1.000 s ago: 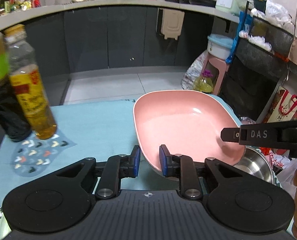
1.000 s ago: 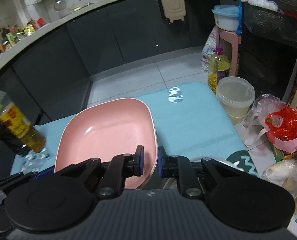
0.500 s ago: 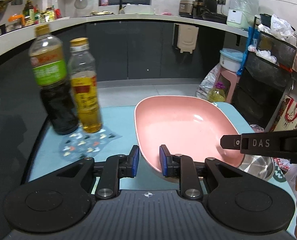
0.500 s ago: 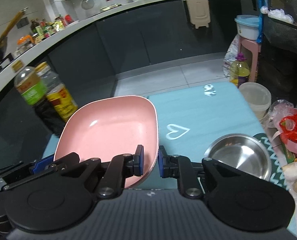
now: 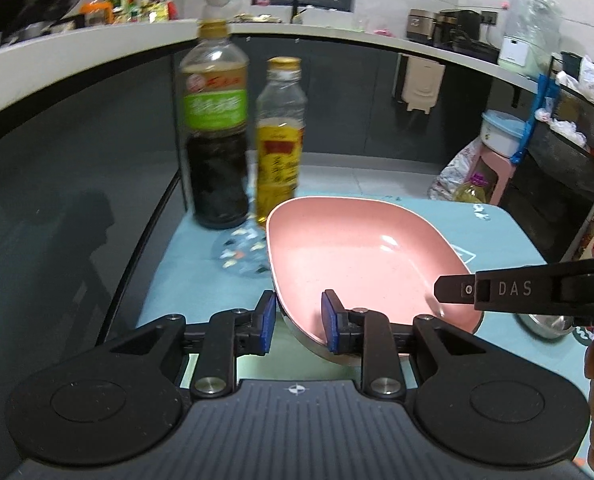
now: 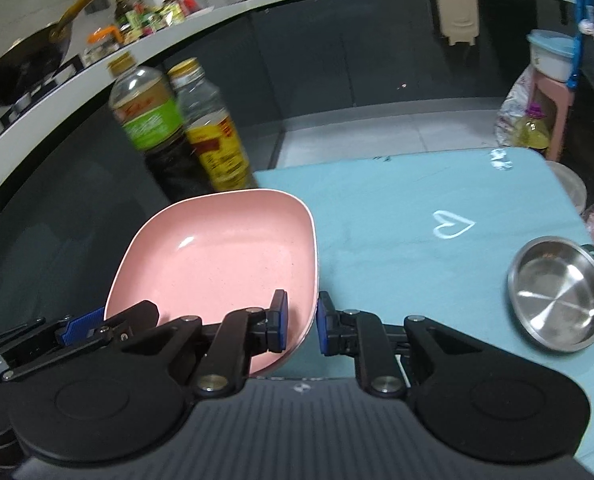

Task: Organize plates and bowls
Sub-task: 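Lift the pink dish with both grippers and carry it toward the green plate, then lower the pink dish onto the green plate with both grippers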

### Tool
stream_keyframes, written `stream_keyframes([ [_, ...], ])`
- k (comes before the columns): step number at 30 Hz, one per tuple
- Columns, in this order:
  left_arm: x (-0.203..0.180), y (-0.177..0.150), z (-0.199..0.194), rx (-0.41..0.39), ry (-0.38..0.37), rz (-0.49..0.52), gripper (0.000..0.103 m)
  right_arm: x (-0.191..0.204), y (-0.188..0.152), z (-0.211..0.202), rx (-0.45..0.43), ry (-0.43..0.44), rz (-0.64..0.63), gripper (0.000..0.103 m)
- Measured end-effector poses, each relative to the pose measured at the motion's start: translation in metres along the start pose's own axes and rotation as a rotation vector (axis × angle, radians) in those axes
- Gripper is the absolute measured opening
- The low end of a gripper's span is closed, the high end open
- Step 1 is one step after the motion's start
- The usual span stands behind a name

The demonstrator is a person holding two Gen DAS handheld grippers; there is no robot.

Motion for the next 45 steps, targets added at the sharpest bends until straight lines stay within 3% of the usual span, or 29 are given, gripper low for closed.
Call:
stream_keyframes([
  [8, 0.035, -0.015, 0.001, 0.017, 0.022, -0.053, 0.022, 0.038, -0.013, 0.017, 0.048, 0.009, -0.059, 0.017],
  [19, 0.061, -0.035, 0.016, 0.058, 0.021, -0.097, 0.023, 0.061, -0.033, 0.040, 0.114, -0.003, -0.096, 0.017],
  [45, 0.064, -0.068, 0.042, 0.152, 0.029, -0.080, 0.023, 0.062, -0.058, 0.067, 0.208, -0.050, -0.135, 0.019],
])
Point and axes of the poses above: each gripper's, at about its wrist camera, not at the fingertips, and z roughly the way its jaws point, x to its left, y to its top, the point moved 7 cm from there along z, roughly the way its jaws point, and after that the axes turned 3 degrees about x, right-handed, at the moved point
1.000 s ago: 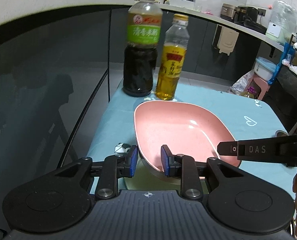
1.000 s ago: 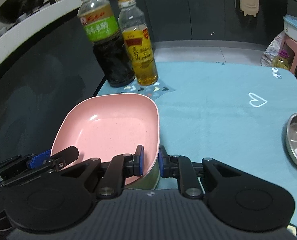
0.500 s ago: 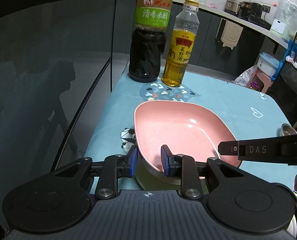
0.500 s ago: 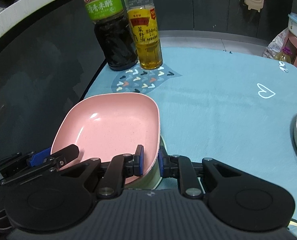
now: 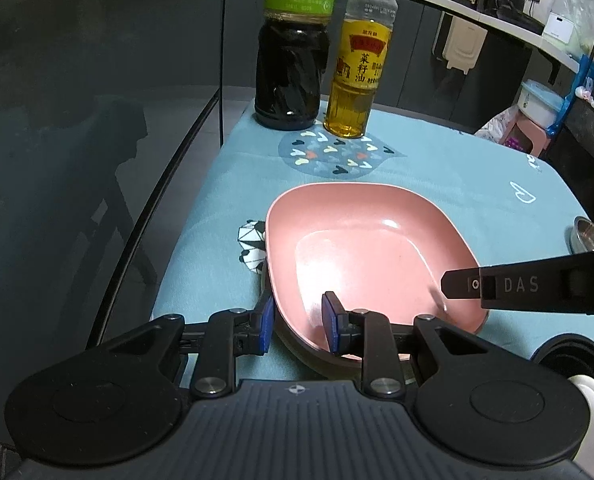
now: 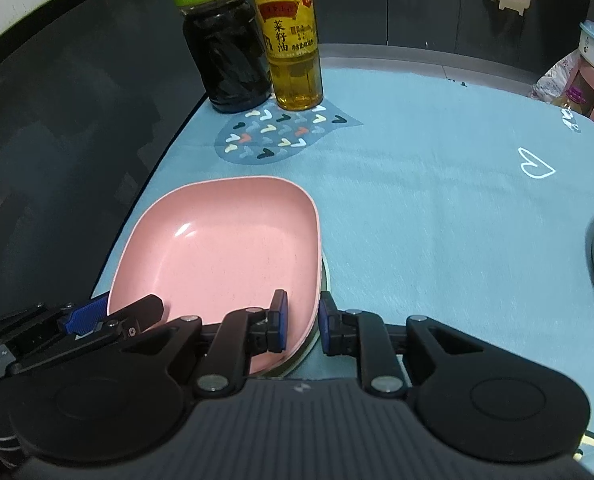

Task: Organize plates and bowls
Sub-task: 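Lower the pink dish onto the green plate with both grippers, then open both grippers and withdraw from the pink dish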

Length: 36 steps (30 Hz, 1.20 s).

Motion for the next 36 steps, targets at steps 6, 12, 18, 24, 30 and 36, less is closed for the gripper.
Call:
stream_keyframes([
  [6, -0.001, -0.005, 0.000, 0.017, 0.006, 0.009, 0.023, 0.000, -0.005, 0.004, 0.017, 0.001, -0.009, 0.019],
  [12, -0.001, -0.006, 0.001, 0.038, 0.006, 0.002, 0.025, 0.000, -0.005, 0.006, 0.028, 0.009, -0.004, 0.019],
  [18, -0.001, -0.005, -0.004, 0.032, 0.017, 0.001, 0.025, -0.002, -0.005, 0.004, 0.033, 0.021, 0.007, 0.026],
  [24, 0.001, -0.003, -0.009, 0.023, 0.030, -0.007, 0.026, -0.005, -0.004, -0.004, 0.011, 0.019, 0.017, 0.033],
  [30, -0.002, 0.000, -0.018, 0.004, 0.033, -0.009, 0.026, -0.006, -0.003, -0.011, -0.004, 0.025, 0.019, 0.033],
  [36, -0.010, 0.005, -0.028, -0.021, 0.034, -0.005, 0.026, -0.010, -0.004, -0.020, -0.024, 0.029, 0.024, 0.033],
])
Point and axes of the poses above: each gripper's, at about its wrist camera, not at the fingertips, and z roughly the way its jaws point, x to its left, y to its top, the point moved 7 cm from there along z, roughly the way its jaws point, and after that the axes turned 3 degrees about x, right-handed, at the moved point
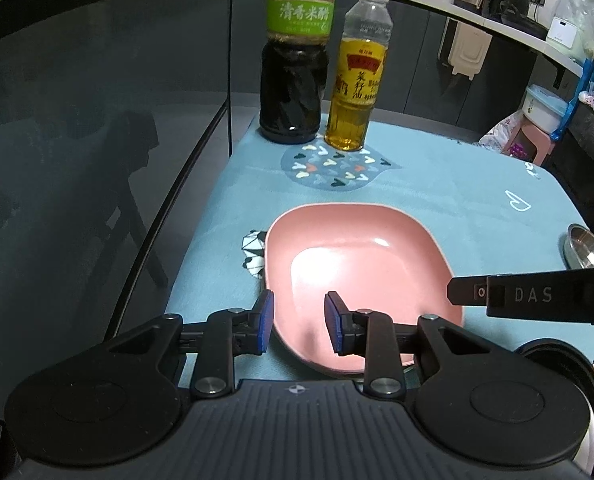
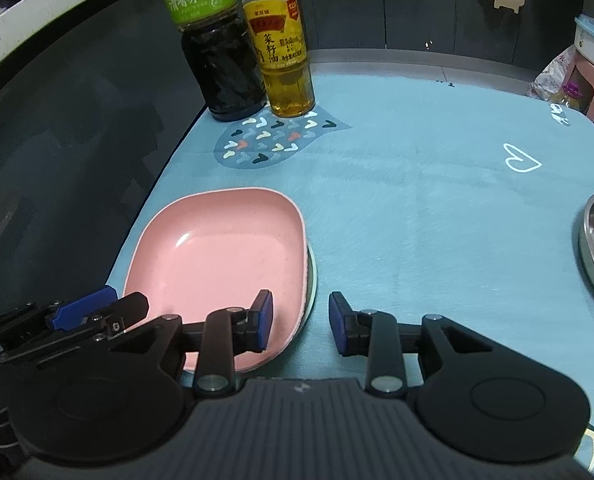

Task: Organize plates and bowls
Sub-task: 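Open both grippers and withdraw from the pink dish, then move both grippers to the steel bowl beside the green mat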

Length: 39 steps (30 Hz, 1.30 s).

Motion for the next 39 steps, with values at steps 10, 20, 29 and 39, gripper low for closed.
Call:
stream_keyframes([
  [10, -0.031, 0.012, -0.008, -0.021, -0.023, 0.038, 0.026, -0.020, -0.003, -0.017, -0.034, 0.002, 0.031, 0.033],
  [20, -0.099, 0.024, -0.005, -0.027, -0.090, 0.133, 0.026, -0.072, -0.004, -0.039, -0.093, -0.018, 0.114, 0.035],
  [29, -0.171, 0.030, 0.010, -0.016, -0.168, 0.187, 0.026, -0.137, -0.010, -0.055, -0.138, -0.068, 0.220, 0.036],
  [39, -0.246, 0.031, 0.033, 0.022, -0.242, 0.236, 0.026, -0.210, -0.024, -0.076, -0.200, -0.157, 0.347, 0.039],
])
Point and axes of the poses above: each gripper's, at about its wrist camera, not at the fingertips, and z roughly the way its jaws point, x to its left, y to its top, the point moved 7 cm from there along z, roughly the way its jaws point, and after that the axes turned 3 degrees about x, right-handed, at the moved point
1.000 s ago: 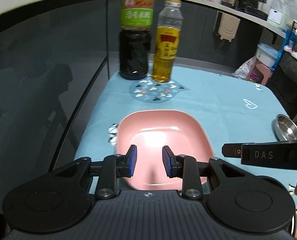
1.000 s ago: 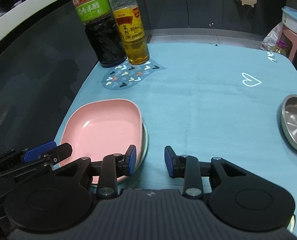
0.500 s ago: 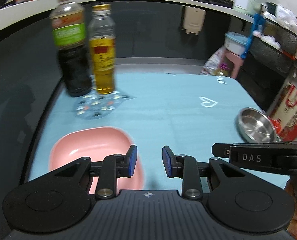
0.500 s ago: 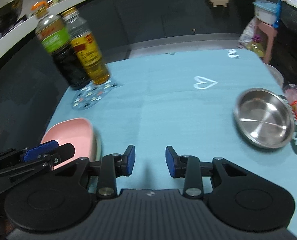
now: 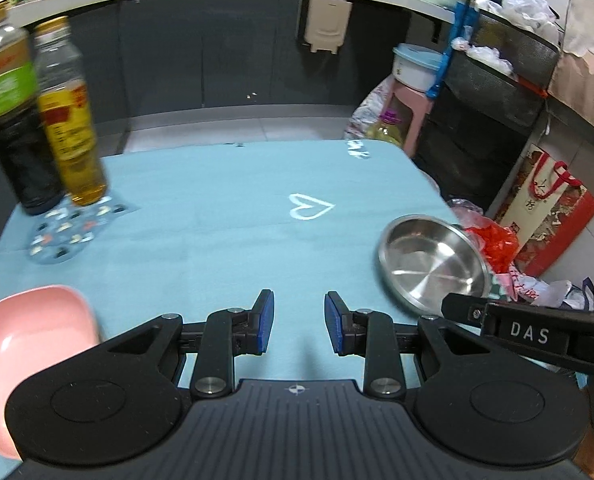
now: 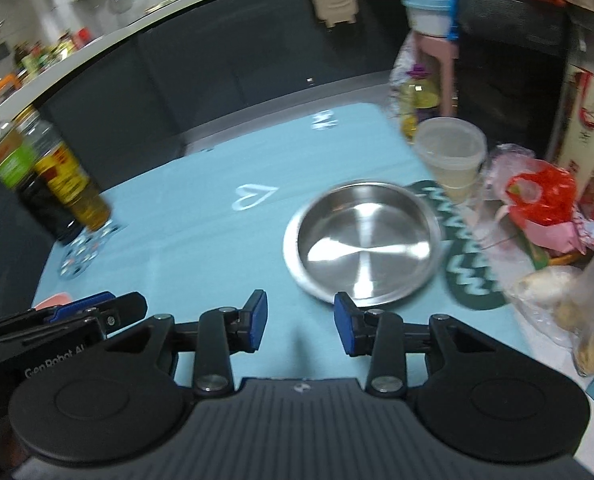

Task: Organize plates and bowls
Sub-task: 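Move both grippers to the steel bowl beside the green mat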

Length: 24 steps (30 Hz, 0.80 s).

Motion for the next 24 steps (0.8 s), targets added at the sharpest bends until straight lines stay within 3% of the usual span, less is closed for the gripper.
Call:
stream_keyframes([
  [14, -0.041, 0.014, 0.050, 0.064, -0.070, 0.004, 0.026, -0.072, 0.014, 0.007, -0.030, -0.072, 0.161, 0.040],
  [24, -0.041, 0.022, 0.077, 0.104, -0.095, -0.028, 0.026, -0.075, 0.019, 0.022, -0.011, -0.069, 0.174, 0.040],
])
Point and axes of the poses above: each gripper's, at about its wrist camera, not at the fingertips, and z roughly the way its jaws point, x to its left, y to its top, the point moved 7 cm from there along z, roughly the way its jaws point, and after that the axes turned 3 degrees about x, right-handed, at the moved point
